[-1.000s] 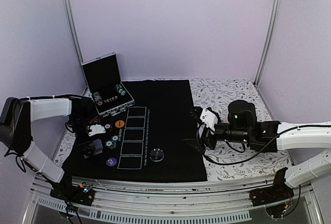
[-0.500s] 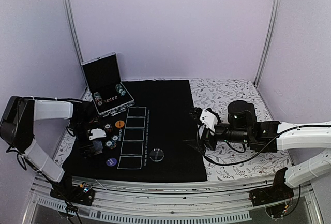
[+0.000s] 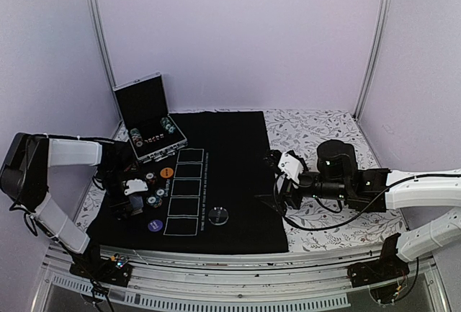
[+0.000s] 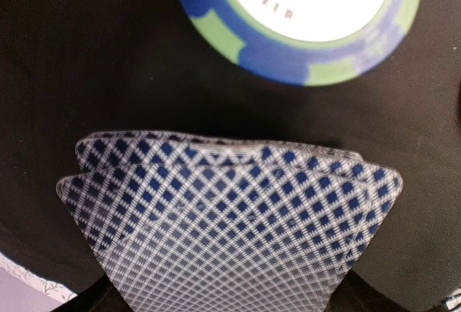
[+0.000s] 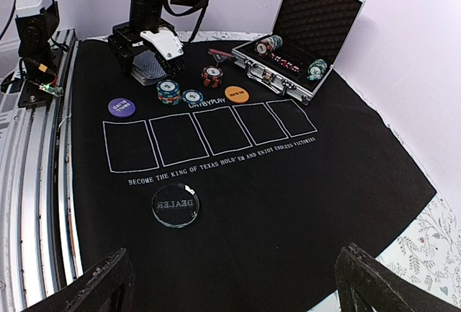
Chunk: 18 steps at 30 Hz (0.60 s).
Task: Distribute texas hold em gaming equipment
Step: Pick up the poker card from the poker table mat.
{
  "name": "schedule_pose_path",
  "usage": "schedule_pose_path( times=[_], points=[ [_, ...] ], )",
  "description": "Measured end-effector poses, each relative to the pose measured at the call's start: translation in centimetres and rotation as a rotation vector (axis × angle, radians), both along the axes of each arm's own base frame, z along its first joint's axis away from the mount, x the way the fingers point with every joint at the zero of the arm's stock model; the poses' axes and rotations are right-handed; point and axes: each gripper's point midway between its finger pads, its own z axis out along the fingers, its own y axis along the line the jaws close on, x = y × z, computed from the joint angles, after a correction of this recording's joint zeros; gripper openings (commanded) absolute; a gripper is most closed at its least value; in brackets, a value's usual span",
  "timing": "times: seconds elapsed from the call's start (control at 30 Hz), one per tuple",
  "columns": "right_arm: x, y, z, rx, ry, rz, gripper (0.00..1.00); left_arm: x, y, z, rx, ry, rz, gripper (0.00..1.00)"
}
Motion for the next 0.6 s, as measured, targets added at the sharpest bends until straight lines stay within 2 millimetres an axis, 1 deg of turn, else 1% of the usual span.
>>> schedule_pose_path(
  times=[0.1,0.17,0.3,0.43,0.5,0.6],
  points=[
    [0.00,-0.01,-0.02,-0.001,0.000,0.000,0.99,-0.07,-0.13,-0.02,-0.010,0.003,0.007,0.85],
    [0.00,-0.01,-0.03,-0.002,-0.001,0.000,0.99,-0.14,-0.18,-0.02,-0.014,0.007,0.010,0.85],
    [0.00,-0.03,-0.08,-0.004,-0.001,0.000,0.99,-0.08,-0.10,-0.07,-0.011,-0.001,0.009,0.74],
    [0.04,-0.07,-0.12,-0.007,-0.001,-0.003,0.99,0.06,-0.14,-0.06,-0.016,-0.011,0.005,0.65],
    [0.05,-0.10,-0.16,-0.008,-0.001,-0.004,0.99,0.10,-0.19,-0.05,-0.019,-0.012,0.004,0.62],
    [0.07,-0.11,-0.16,-0.009,-0.002,-0.005,0.99,0.11,-0.20,0.03,-0.020,-0.014,0.002,0.61]
  ],
)
